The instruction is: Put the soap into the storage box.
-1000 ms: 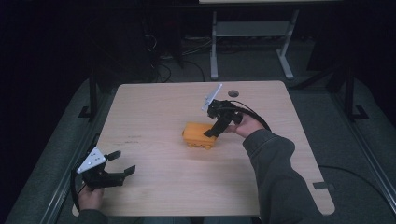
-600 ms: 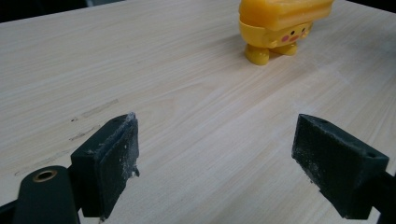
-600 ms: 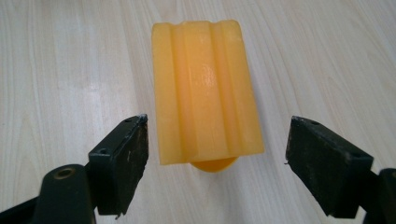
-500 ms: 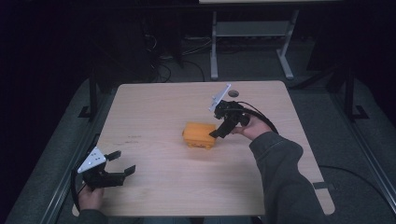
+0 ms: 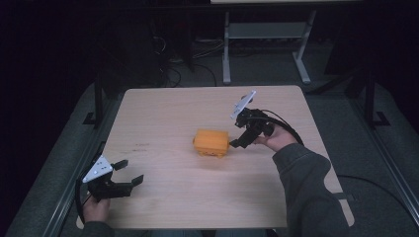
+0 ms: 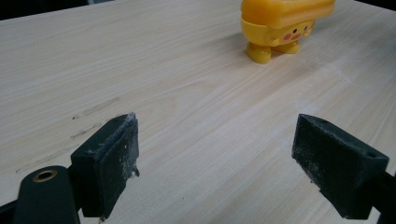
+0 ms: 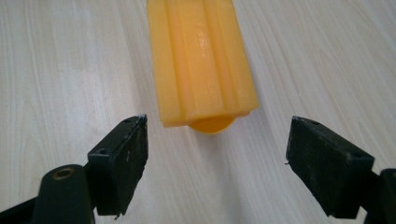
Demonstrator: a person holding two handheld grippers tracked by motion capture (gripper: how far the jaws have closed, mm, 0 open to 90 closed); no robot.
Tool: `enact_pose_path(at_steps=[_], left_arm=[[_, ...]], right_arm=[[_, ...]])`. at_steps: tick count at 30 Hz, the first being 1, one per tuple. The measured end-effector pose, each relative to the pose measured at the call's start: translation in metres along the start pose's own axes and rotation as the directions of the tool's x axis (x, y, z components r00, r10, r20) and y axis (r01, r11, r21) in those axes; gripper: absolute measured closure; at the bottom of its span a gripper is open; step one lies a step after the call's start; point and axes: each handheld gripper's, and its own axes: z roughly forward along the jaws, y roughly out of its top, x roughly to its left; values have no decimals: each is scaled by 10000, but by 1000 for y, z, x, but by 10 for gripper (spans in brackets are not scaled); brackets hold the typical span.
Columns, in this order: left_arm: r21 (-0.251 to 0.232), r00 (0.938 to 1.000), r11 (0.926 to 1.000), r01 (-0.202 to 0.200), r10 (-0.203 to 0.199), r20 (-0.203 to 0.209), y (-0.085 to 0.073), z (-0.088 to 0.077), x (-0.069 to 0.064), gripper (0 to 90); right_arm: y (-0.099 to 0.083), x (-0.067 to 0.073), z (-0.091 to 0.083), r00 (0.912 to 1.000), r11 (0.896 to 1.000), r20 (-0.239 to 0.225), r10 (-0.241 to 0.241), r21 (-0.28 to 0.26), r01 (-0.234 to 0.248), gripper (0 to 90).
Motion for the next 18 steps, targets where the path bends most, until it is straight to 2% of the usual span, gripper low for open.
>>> enact_pose_path(at_steps=[18], left_arm=[[105, 10000, 9999, -31, 31, -5, 0, 1, -1, 143]], right_arm=[[-32, 3, -11, 9987, 9987, 159, 483, -166, -480, 205]])
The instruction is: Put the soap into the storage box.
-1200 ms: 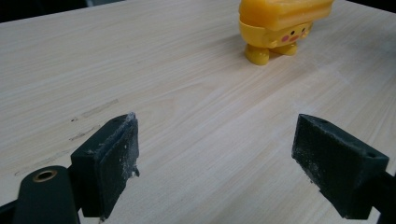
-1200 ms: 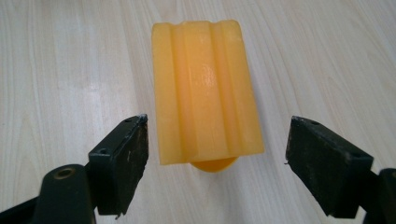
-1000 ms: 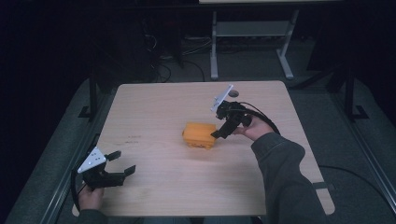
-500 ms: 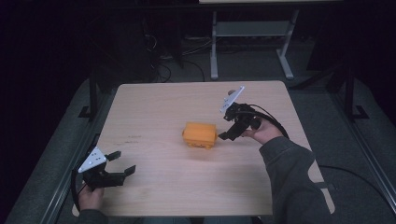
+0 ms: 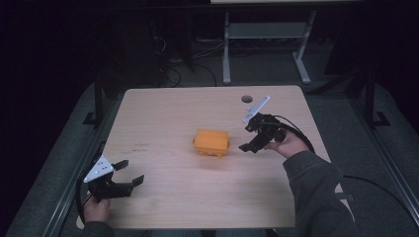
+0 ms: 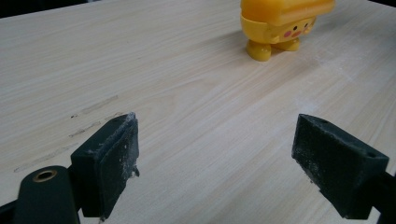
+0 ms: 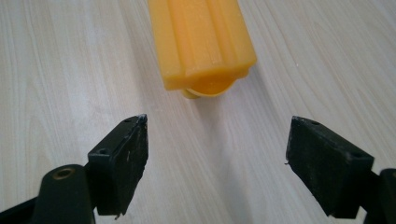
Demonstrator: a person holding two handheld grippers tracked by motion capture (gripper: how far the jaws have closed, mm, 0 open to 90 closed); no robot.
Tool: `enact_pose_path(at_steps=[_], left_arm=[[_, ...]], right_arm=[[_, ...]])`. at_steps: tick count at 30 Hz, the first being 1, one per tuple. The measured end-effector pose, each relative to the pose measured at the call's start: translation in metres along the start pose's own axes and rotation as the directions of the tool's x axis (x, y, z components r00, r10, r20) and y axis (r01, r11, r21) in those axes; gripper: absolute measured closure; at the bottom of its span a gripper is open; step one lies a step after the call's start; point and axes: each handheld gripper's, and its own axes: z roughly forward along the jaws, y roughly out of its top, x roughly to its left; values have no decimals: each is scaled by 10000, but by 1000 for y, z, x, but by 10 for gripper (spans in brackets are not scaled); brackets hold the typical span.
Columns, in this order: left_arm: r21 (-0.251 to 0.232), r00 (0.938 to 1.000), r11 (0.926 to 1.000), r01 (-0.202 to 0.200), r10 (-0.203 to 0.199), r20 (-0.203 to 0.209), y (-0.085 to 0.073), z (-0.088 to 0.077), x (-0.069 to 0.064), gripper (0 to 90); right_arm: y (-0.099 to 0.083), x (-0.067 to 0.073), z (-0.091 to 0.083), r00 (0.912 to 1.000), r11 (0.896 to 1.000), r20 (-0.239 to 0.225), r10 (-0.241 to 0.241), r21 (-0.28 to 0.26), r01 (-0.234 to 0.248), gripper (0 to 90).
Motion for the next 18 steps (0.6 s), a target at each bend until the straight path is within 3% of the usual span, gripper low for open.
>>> enact_pose_path(at_steps=[18], left_arm=[[99, 9999, 9999, -102, 102, 4, -1, 1, -1, 143]], right_arm=[[-33, 4, -8, 9983, 9981, 72, 584, -192, -582, 208]])
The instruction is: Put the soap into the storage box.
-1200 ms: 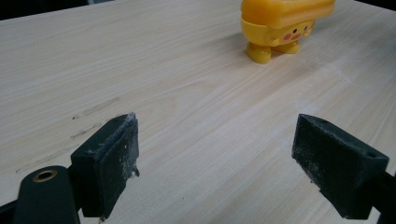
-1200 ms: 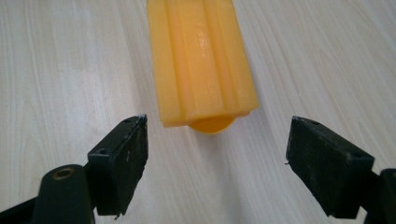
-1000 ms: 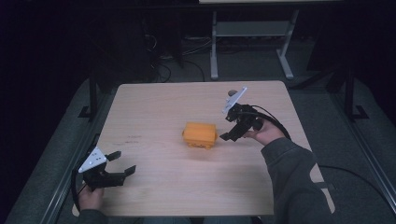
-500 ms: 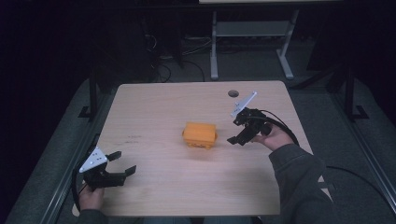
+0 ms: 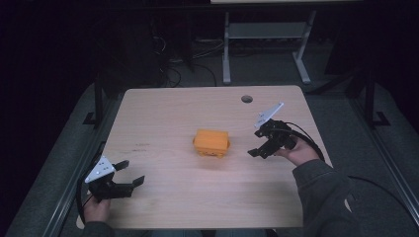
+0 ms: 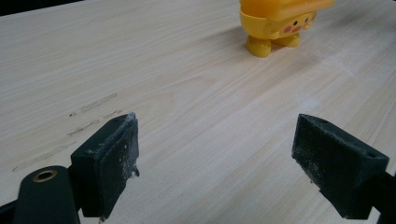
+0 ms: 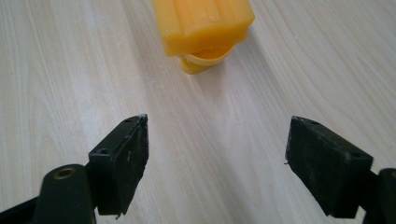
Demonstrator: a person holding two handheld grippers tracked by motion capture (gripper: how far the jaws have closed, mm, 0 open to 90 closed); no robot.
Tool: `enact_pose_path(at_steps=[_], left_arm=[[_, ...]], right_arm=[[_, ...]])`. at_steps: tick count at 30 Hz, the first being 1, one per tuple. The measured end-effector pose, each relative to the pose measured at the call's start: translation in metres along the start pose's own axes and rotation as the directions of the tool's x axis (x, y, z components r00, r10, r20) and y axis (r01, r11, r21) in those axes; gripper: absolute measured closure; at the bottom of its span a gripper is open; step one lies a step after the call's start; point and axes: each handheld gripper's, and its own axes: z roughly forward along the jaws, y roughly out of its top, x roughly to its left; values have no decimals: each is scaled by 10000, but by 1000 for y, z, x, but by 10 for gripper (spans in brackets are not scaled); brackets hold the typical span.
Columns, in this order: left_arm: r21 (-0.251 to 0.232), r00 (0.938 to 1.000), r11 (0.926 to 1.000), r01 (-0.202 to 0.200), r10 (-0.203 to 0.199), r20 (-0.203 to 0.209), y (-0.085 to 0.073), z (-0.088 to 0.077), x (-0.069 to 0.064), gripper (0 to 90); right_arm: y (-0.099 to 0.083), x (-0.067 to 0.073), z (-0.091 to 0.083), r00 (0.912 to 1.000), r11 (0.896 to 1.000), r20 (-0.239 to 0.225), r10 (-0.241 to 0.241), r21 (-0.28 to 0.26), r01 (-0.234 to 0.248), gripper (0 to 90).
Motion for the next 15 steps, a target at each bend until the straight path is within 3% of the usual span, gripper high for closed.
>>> enact_pose_path(at_steps=[15], left_arm=[[62, 10000, 10000, 1, -1, 5, -1, 1, -1, 143]], right_arm=[[-26, 2, 0, 9992, 9992, 58, 395, 84, -395, 207]])
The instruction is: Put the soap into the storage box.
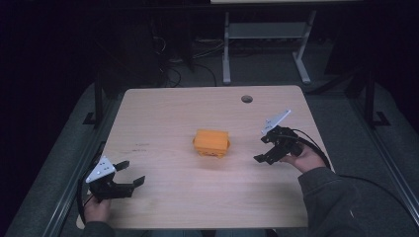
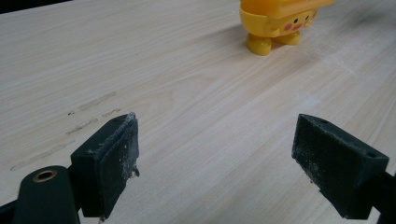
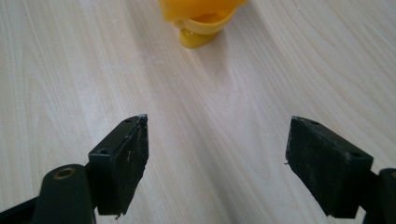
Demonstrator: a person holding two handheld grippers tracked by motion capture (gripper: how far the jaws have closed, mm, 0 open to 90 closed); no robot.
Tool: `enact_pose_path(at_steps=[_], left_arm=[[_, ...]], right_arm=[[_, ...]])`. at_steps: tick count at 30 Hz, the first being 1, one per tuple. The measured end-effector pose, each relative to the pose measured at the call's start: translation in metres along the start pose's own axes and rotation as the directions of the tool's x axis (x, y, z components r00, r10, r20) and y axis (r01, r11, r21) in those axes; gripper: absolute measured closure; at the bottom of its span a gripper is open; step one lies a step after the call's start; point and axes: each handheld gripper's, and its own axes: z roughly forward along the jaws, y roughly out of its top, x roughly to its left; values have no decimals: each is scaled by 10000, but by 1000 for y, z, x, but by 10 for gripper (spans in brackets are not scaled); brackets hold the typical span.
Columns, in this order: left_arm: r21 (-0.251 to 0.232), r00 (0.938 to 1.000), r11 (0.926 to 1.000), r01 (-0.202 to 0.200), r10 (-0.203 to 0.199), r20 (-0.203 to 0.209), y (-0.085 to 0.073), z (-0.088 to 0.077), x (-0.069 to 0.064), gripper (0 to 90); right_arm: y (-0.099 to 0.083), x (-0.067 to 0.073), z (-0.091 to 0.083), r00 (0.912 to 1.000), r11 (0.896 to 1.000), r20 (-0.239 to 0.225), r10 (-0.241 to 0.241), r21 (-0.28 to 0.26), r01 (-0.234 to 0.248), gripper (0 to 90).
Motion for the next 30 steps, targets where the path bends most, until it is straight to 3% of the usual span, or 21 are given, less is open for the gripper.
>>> enact_pose_path(at_steps=[30], left_arm=[[277, 9999, 9996, -103, 101, 80, -1, 3, -2, 143]], right_arm=[[-83, 20, -2, 9912, 9907, 72, 1323, -344, -1319, 203]])
